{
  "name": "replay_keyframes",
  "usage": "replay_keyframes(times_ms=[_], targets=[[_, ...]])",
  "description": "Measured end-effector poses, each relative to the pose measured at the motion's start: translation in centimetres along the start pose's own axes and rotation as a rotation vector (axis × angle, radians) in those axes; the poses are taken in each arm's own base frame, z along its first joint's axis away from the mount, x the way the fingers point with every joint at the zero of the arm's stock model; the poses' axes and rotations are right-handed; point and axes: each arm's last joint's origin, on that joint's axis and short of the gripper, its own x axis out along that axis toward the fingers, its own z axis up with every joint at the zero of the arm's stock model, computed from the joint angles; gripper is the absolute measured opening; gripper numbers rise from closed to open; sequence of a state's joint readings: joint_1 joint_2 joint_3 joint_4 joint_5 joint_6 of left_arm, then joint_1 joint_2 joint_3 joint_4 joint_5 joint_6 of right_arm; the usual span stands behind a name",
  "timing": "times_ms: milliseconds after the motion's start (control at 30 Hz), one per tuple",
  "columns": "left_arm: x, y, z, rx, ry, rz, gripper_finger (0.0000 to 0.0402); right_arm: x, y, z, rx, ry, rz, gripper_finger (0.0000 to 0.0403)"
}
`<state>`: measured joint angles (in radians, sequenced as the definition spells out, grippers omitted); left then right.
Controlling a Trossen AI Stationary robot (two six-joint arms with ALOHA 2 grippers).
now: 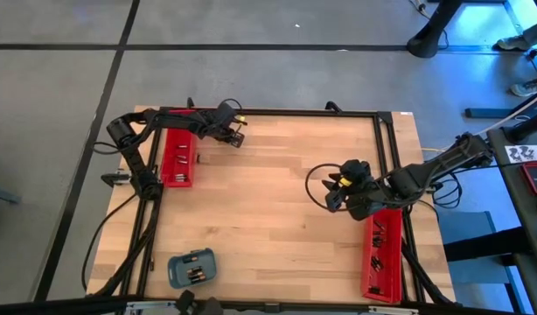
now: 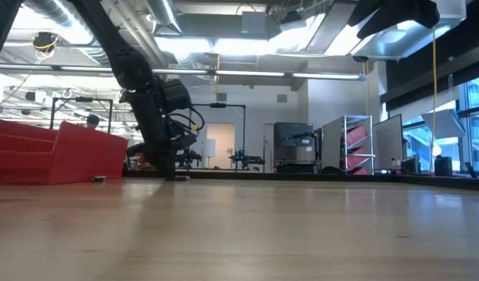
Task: Sort batteries
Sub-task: Put the small black battery into the bottom red bin
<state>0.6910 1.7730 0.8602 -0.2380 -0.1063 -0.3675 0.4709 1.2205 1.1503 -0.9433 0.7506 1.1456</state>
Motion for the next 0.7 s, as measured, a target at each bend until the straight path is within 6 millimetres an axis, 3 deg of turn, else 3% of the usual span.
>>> replay_keyframes(times_ms=[133, 267, 400, 700], targets=[[-2.0, -0.4, 0.8, 0.027, -0.012, -0.053, 0.0013, -0.5, -0.3, 0.3, 0.010, 0.025, 0.030, 0.0152], [-5.3, -1.1, 3.0, 0.044, -0.157, -0.167, 0.0012, -1.8, -0.6, 1.4, -0.005, 0.019, 0.071, 0.0152], [-8.0, -2.2, 3.4, 0.107, -0.217, -0.256, 0.0011, -3.2, -1.4, 2.5, -0.058, 0.002, 0.126, 0.0152], [-14.8, -8.0, 3.7, 0.207, -0.485, -0.705, 0.0011, -5.2, -4.2, 3.3, -0.090, -0.047, 0.204, 0.0152]])
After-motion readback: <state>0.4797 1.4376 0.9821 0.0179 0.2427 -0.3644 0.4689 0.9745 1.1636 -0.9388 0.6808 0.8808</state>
